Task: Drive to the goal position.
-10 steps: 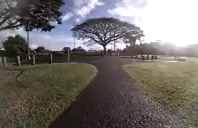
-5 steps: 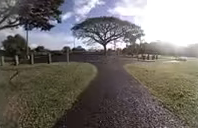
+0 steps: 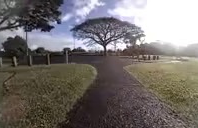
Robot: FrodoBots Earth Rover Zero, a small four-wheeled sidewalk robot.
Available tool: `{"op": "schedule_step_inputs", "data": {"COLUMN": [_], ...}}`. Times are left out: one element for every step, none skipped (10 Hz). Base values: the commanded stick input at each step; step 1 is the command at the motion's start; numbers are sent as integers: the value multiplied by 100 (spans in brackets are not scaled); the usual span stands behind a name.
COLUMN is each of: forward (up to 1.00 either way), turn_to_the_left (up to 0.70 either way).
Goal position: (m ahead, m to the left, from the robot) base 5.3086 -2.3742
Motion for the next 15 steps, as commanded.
{"op": "schedule_step_inputs", "data": {"forward": [45, 45, 45, 45, 45, 45, 45, 45, 45, 45, 45, 45, 45, 45, 45], "turn_to_the_left": [-26, -26, -26, -26, -26, -26, -26, -26, -26, -26, -13, -3, 0, 0, 0]}}
